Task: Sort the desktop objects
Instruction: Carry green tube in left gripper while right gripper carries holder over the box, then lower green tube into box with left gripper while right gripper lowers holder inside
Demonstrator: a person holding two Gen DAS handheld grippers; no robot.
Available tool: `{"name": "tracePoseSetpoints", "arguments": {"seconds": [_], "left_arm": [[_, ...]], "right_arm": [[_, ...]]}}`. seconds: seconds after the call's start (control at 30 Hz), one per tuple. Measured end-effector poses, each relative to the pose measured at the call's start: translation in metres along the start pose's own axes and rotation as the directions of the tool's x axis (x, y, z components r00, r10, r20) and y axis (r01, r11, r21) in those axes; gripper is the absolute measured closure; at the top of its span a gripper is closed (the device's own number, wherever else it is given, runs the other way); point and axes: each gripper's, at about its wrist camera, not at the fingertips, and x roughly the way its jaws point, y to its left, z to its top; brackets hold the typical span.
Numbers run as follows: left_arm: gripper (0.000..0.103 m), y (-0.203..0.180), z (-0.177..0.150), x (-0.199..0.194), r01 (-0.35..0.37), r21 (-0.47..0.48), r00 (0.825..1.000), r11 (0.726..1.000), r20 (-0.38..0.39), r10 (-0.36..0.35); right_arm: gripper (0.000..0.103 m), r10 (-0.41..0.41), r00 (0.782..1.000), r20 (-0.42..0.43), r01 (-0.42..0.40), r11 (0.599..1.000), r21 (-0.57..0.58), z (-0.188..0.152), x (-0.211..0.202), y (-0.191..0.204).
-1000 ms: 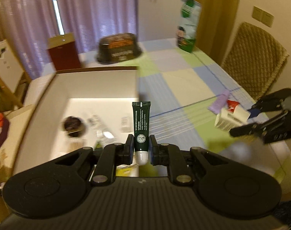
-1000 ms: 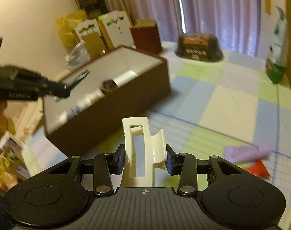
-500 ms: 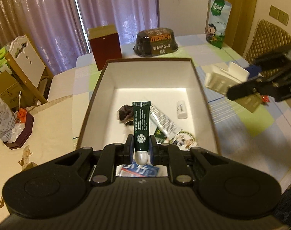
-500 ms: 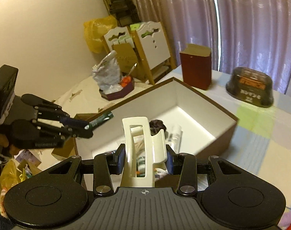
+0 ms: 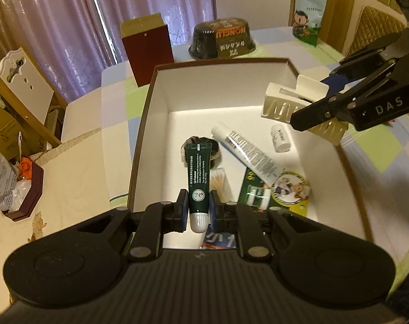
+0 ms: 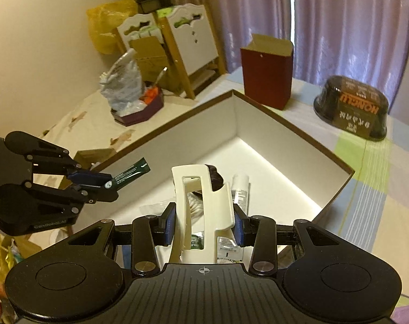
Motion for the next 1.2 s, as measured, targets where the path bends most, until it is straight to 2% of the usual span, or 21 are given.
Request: {"name": "tracePoseSetpoints", "arguments": {"seconds": [0.27,0.6,0.8,0.97,1.2], "left_arm": [[0.091,0.007,0.006,0.037,-0.012,0.007,0.999,1.0,-0.048,0.013],[0.091,0.006,0.01,0.061,-0.029,0.027,0.996,0.999,-0.082,0.031],[0.091,0.007,0.01,0.071,-0.031,0.03,0.994,0.999,-0.104,0.034],[0.087,0.005,0.009,0.075,-0.054,0.058,0.993,0.997,-0.105,0.06],[0.087,0.007,0.008,0.071,-0.056,0.046,0.993,0.997,-0.106,0.061]], "right_arm": [[0.063,-0.009,0.999,-0.032,0.01,0.999,0.03,0.002,0.021,-0.01],[0.063,-0.025,0.998,-0.057,0.026,0.999,0.022,0.006,0.034,-0.018],[0.063,-0.037,0.997,-0.072,0.038,0.999,0.013,0.007,0.042,-0.022],[0.063,-0.039,0.995,-0.087,0.04,0.999,0.007,0.006,0.046,-0.023],[0.063,-0.042,0.993,-0.109,0.042,0.999,-0.002,0.004,0.052,-0.025]]}}
